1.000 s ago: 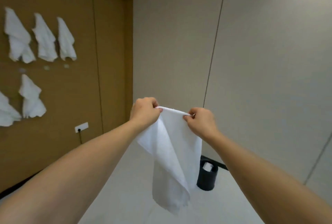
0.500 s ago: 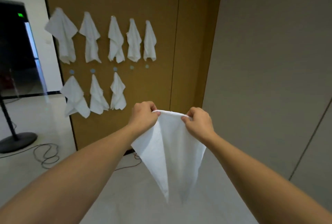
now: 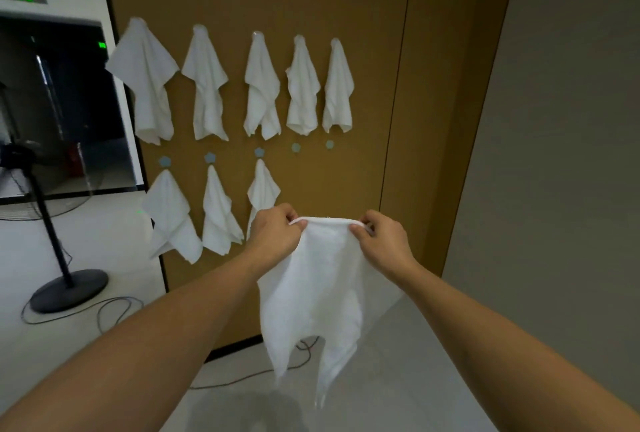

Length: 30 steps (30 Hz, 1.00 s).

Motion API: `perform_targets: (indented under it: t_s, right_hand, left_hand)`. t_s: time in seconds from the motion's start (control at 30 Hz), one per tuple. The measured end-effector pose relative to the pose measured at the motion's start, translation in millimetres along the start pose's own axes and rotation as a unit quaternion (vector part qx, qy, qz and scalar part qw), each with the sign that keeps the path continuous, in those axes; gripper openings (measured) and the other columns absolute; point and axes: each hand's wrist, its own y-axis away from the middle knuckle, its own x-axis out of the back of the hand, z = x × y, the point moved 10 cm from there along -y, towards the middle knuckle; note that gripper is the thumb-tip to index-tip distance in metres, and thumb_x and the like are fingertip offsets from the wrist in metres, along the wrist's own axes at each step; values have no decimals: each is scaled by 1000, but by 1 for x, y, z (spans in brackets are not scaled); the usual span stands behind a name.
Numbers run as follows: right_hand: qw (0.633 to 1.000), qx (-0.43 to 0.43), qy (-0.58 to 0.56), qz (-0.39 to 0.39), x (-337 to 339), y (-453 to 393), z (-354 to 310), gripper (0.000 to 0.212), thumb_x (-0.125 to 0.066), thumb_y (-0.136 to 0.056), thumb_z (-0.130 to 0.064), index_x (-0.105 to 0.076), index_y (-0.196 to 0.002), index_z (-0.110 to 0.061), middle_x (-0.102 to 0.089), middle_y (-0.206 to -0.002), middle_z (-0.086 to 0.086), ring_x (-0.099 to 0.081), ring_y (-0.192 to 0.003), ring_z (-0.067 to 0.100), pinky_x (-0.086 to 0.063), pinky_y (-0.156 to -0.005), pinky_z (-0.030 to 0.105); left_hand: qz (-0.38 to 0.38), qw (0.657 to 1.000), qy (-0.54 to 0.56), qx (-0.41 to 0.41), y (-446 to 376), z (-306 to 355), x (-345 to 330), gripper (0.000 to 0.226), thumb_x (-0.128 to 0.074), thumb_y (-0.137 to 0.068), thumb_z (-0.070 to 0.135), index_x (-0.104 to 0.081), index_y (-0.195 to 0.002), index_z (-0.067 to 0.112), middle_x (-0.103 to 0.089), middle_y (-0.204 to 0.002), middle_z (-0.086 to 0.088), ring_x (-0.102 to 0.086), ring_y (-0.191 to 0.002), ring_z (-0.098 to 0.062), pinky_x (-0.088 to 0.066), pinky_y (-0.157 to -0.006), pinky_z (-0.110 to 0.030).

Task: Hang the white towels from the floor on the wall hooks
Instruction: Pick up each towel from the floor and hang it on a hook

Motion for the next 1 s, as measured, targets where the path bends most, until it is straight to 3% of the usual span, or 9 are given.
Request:
perform_targets:
  t_s: [0.23, 0.37, 0.57, 0.67, 0.73, 0.8, 0.9, 1.0]
  right_hand:
    - [997, 65, -28, 4, -52, -116, 34, 23, -55, -95, -42, -67, -100, -24, -64, -84, -12, -57, -77, 4, -44, -63, 24]
    - [994, 108, -34, -5, -77, -193, 57, 25, -56, -96, -41, -69, -101, -20, -64, -84, -9, -59, -77, 9, -38, -61, 24]
    - [989, 137, -52, -30, -109, -317, 95, 28, -54, -95, -44, -70, -103, -22, -69, -88, -7, -63, -82, 14, -46, -69, 28]
    - [985, 157, -60, -33, -127, -366, 107, 26, -58, -94, -41, -71, -103, -20, -71, -90, -4, -64, -85, 16, -45, -71, 27]
    - [981, 181, -67, -34, -138, -389, 114, 24, -63, -93, -35, -71, -109, -20, -73, -97, -1, -65, -89, 18, -49, -78, 27]
    - [963, 263, -50, 8, -144, -404, 108, 18, -69, -89, -21, -71, -107, -19, -73, -90, 1, -67, -78, 20, -53, -69, 28]
    - [912, 407, 48, 30, -174, -424, 96, 25, -78, -73, 2, -76, -94, -13, -66, -66, 4, -62, -54, 24, -51, -47, 30]
    - [885, 436, 159, 17, -214, -463, 102, 38, -89, -58, -4, -79, -93, -15, -52, -54, 4, -51, -43, 23, -33, -42, 19]
  left_hand:
    - [45, 999, -16, 5, -113, -37, -48, 19, -57, -93, 39, -61, -93, 21, -64, -89, 0, -58, -85, -20, -44, -74, -29]
    - [74, 996, -43, 14, -184, -45, -77, 19, -58, -93, 39, -63, -96, 21, -66, -91, -1, -59, -87, -21, -42, -74, -28]
    - [121, 991, -46, 14, -289, -42, -108, 21, -64, -90, 36, -65, -94, 15, -66, -87, -1, -58, -83, -18, -38, -71, -26]
    - [139, 990, -21, 15, -331, -47, -121, 17, -70, -86, 33, -56, -79, 27, -57, -74, 8, -53, -70, -10, -33, -59, -22]
    - [147, 989, -1, 6, -356, -55, -133, 31, -74, -82, 27, -45, -71, 30, -51, -69, 11, -48, -64, -3, -31, -55, -20]
    - [150, 989, 5, -12, -382, -66, -147, 32, -75, -80, 20, -46, -68, 28, -52, -68, 10, -48, -63, -3, -32, -55, -14]
    - [135, 990, 10, -43, -427, -85, -169, 23, -72, -81, 13, -62, -69, 29, -60, -73, 16, -56, -74, -1, -42, -68, -14]
    - [96, 993, -10, -67, -478, -111, -189, 15, -73, -83, 10, -78, -81, 24, -66, -86, 16, -62, -89, -11, -48, -88, -29]
